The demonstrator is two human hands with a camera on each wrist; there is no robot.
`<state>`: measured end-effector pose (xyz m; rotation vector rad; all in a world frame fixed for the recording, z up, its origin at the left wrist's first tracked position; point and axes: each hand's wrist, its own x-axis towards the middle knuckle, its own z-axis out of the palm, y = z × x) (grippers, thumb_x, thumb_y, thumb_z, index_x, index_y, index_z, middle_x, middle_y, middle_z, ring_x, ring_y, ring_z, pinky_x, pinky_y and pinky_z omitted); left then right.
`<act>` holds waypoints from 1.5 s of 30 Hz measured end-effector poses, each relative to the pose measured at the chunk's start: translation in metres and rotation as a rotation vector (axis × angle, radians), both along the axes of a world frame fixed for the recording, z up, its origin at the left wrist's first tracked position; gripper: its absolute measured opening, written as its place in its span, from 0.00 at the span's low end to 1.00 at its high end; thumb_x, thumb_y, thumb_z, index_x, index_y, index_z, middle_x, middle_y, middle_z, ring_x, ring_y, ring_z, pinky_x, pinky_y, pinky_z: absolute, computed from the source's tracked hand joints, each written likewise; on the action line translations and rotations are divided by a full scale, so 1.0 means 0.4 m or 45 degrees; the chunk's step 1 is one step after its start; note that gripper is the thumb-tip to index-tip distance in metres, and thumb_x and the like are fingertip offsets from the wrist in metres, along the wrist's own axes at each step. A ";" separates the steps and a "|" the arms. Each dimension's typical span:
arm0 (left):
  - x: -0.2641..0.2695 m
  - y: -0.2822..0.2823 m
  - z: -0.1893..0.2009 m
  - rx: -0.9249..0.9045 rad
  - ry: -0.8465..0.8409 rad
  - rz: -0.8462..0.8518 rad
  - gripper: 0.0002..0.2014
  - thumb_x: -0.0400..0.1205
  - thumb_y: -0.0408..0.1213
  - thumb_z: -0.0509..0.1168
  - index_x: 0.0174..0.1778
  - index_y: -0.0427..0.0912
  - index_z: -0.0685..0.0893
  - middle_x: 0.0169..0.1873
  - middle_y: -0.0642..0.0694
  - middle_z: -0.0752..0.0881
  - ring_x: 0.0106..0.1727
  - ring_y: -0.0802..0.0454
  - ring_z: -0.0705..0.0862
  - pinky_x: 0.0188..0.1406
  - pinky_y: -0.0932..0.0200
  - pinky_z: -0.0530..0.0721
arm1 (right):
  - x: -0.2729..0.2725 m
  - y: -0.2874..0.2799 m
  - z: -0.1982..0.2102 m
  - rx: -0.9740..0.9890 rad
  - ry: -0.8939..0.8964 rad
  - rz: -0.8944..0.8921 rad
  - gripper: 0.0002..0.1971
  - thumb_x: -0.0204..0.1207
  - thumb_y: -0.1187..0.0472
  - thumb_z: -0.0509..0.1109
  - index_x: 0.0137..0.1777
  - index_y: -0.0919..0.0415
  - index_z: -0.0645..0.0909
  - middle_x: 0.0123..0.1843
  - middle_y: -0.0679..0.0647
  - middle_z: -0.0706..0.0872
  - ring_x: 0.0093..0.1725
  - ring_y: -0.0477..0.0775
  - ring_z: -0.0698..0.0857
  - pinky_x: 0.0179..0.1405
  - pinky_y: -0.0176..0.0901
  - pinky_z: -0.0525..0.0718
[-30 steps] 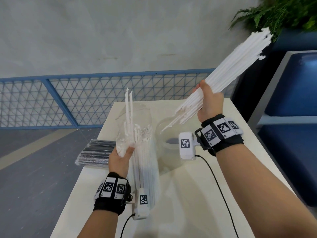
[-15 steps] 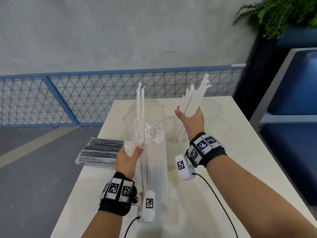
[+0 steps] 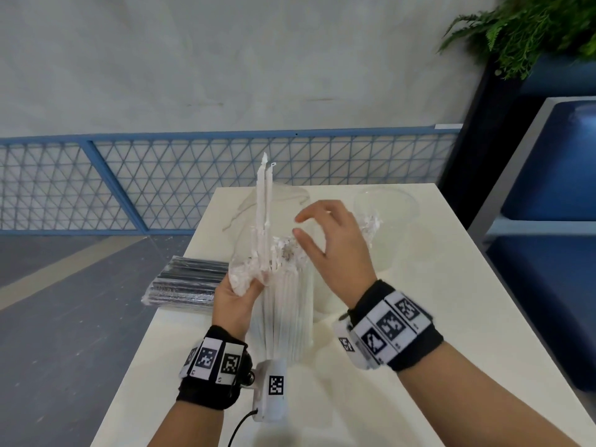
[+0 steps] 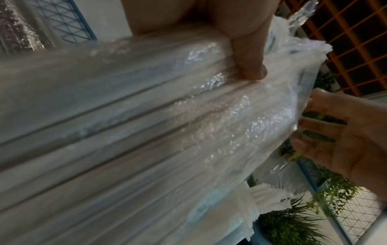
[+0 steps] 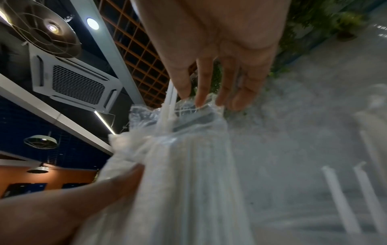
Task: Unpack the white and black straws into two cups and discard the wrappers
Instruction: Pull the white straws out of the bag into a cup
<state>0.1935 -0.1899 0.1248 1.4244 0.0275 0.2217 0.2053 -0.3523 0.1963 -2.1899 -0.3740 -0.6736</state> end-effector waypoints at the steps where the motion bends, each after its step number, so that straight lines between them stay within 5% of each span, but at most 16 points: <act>1: -0.001 0.004 -0.003 -0.010 -0.021 -0.004 0.10 0.76 0.23 0.66 0.46 0.43 0.84 0.36 0.61 0.91 0.43 0.66 0.88 0.42 0.73 0.84 | -0.011 0.010 -0.014 -0.099 0.077 -0.013 0.15 0.77 0.47 0.62 0.55 0.55 0.82 0.63 0.53 0.76 0.55 0.56 0.77 0.54 0.39 0.73; 4: -0.006 0.015 -0.021 0.005 -0.030 -0.001 0.11 0.76 0.24 0.66 0.49 0.43 0.83 0.37 0.63 0.90 0.45 0.66 0.87 0.43 0.73 0.82 | -0.032 0.028 -0.050 -0.168 0.288 -0.008 0.21 0.76 0.40 0.55 0.56 0.51 0.81 0.69 0.56 0.67 0.52 0.57 0.79 0.58 0.38 0.71; 6: -0.009 0.027 -0.032 0.019 -0.011 -0.025 0.12 0.72 0.33 0.73 0.50 0.46 0.83 0.39 0.61 0.91 0.48 0.61 0.87 0.48 0.66 0.83 | -0.035 0.029 -0.054 -0.070 0.473 0.054 0.19 0.80 0.42 0.57 0.59 0.53 0.80 0.69 0.55 0.65 0.46 0.50 0.80 0.53 0.30 0.72; 8: -0.014 0.037 -0.038 0.033 0.000 -0.126 0.28 0.59 0.47 0.81 0.53 0.48 0.82 0.45 0.54 0.91 0.51 0.57 0.88 0.51 0.61 0.84 | -0.033 0.029 -0.053 0.081 0.620 0.122 0.14 0.81 0.47 0.59 0.56 0.55 0.80 0.65 0.55 0.73 0.42 0.46 0.79 0.48 0.27 0.75; 11: -0.013 0.040 -0.044 0.162 0.049 -0.261 0.49 0.50 0.43 0.84 0.68 0.45 0.72 0.60 0.45 0.85 0.65 0.50 0.82 0.65 0.50 0.80 | -0.027 0.032 -0.055 0.345 0.663 0.112 0.06 0.79 0.53 0.66 0.46 0.55 0.78 0.53 0.55 0.82 0.41 0.54 0.85 0.52 0.52 0.86; 13: -0.011 0.038 -0.049 0.226 0.082 -0.239 0.55 0.48 0.44 0.85 0.72 0.44 0.68 0.64 0.45 0.82 0.68 0.51 0.79 0.69 0.47 0.76 | -0.030 0.036 -0.066 0.469 0.717 0.122 0.05 0.77 0.61 0.69 0.51 0.57 0.78 0.51 0.51 0.83 0.40 0.55 0.87 0.50 0.55 0.88; 17: -0.012 0.036 -0.042 0.221 0.091 -0.172 0.45 0.51 0.42 0.83 0.66 0.43 0.74 0.59 0.45 0.85 0.62 0.51 0.84 0.63 0.45 0.82 | -0.031 0.024 -0.086 0.667 0.907 0.253 0.16 0.77 0.70 0.66 0.64 0.62 0.77 0.51 0.51 0.79 0.42 0.48 0.82 0.41 0.39 0.89; 19: -0.015 0.034 -0.044 0.241 0.113 -0.156 0.41 0.50 0.46 0.82 0.61 0.50 0.77 0.56 0.47 0.86 0.60 0.52 0.85 0.60 0.47 0.84 | -0.027 0.010 -0.094 0.480 0.911 0.280 0.18 0.76 0.70 0.67 0.66 0.60 0.76 0.57 0.53 0.78 0.47 0.47 0.80 0.44 0.35 0.85; 22: -0.015 0.028 -0.051 0.238 0.152 -0.151 0.41 0.50 0.48 0.82 0.61 0.52 0.78 0.57 0.49 0.87 0.61 0.53 0.84 0.60 0.48 0.83 | -0.039 0.016 -0.093 -0.033 0.499 0.061 0.25 0.71 0.71 0.70 0.68 0.54 0.75 0.65 0.51 0.64 0.54 0.45 0.72 0.52 0.25 0.71; 25: -0.011 0.024 -0.048 0.262 0.158 -0.135 0.43 0.50 0.50 0.82 0.63 0.47 0.78 0.55 0.50 0.87 0.60 0.53 0.85 0.58 0.52 0.84 | -0.056 0.036 -0.084 0.039 0.199 0.043 0.23 0.70 0.71 0.70 0.65 0.55 0.78 0.60 0.47 0.63 0.46 0.40 0.72 0.52 0.25 0.75; 31: -0.010 0.023 -0.048 0.247 0.140 -0.116 0.40 0.52 0.46 0.82 0.61 0.46 0.79 0.53 0.49 0.88 0.57 0.54 0.86 0.53 0.58 0.83 | -0.087 0.050 -0.065 0.122 -0.313 0.060 0.14 0.74 0.71 0.68 0.59 0.60 0.81 0.57 0.51 0.68 0.48 0.36 0.73 0.52 0.30 0.78; 37: -0.007 0.024 -0.056 0.189 0.129 -0.161 0.39 0.54 0.44 0.83 0.63 0.44 0.78 0.55 0.47 0.88 0.58 0.52 0.86 0.49 0.64 0.85 | -0.044 0.041 -0.105 0.193 0.360 0.138 0.22 0.76 0.62 0.71 0.69 0.60 0.73 0.64 0.56 0.76 0.60 0.49 0.78 0.62 0.48 0.80; 42: -0.002 0.026 -0.063 0.153 0.114 -0.218 0.44 0.54 0.43 0.81 0.68 0.40 0.74 0.59 0.42 0.85 0.61 0.49 0.85 0.52 0.61 0.86 | -0.019 0.032 -0.118 0.063 0.530 0.235 0.35 0.67 0.57 0.79 0.73 0.57 0.70 0.67 0.53 0.76 0.56 0.42 0.76 0.57 0.34 0.81; 45: -0.001 0.025 -0.067 0.133 0.111 -0.264 0.44 0.55 0.39 0.81 0.68 0.43 0.73 0.61 0.41 0.84 0.62 0.48 0.84 0.57 0.53 0.84 | -0.017 0.034 -0.130 0.157 0.512 0.198 0.33 0.64 0.58 0.81 0.70 0.57 0.74 0.60 0.51 0.73 0.48 0.39 0.76 0.47 0.21 0.76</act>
